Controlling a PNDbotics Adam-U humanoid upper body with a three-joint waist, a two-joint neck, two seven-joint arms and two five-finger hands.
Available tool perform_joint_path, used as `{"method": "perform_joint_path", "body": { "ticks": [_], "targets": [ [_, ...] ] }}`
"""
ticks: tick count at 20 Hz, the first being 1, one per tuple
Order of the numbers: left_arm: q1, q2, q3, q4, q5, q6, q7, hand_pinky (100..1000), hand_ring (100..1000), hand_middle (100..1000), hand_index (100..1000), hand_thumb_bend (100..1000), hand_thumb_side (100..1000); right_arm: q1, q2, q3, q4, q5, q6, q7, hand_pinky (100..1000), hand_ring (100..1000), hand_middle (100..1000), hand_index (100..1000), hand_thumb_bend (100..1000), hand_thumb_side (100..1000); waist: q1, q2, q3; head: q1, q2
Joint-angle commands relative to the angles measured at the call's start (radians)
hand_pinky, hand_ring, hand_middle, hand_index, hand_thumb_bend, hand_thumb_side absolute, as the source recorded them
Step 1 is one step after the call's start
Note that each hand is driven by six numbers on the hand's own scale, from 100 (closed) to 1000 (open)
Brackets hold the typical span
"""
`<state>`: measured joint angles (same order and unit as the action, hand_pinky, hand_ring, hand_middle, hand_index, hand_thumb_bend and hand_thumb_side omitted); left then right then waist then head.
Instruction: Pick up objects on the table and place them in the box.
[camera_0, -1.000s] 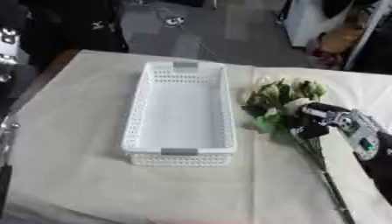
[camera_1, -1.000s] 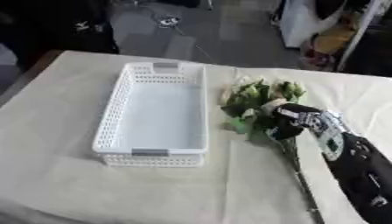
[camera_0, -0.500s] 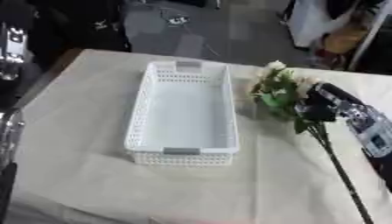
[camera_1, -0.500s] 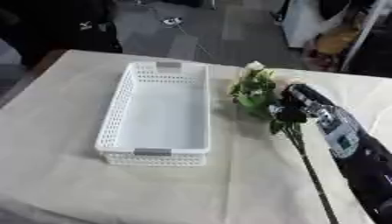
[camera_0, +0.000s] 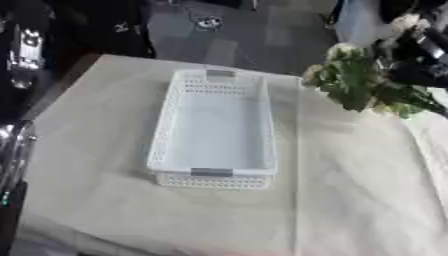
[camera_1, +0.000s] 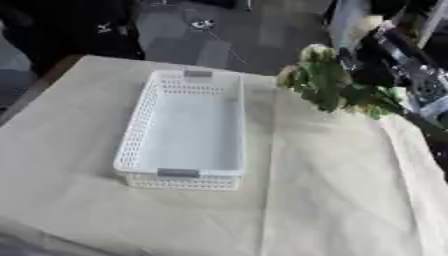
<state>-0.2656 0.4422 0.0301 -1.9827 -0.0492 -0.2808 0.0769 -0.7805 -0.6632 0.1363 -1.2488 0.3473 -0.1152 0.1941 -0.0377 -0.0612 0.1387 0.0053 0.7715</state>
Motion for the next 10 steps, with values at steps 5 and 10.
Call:
{"method": "perform_joint_path", "body": {
  "ticks": [5, 10],
  "targets": [
    [-0.010, 0.026, -0.003, -0.017, 0.004, -0.001, -0.004, 582, 721, 654, 839, 100, 761, -0.120, -0.027, 0.014, -0.139, -0.028, -0.037, 0.004, 100, 100, 100, 239, 100, 374, 0.000, -0.013, 0.001, 0.000, -0.002],
    [-0.015, 0.023, -0.007, -0.017, 0.008, -0.003, -0.009, 582, 721, 654, 839, 100, 761, -0.196, 0.026, 0.060, -0.212, 0.016, -0.078, 0.040, 100, 100, 100, 247, 100, 350, -0.001, -0.013, 0.005, -0.011, -0.002]
  ]
}}
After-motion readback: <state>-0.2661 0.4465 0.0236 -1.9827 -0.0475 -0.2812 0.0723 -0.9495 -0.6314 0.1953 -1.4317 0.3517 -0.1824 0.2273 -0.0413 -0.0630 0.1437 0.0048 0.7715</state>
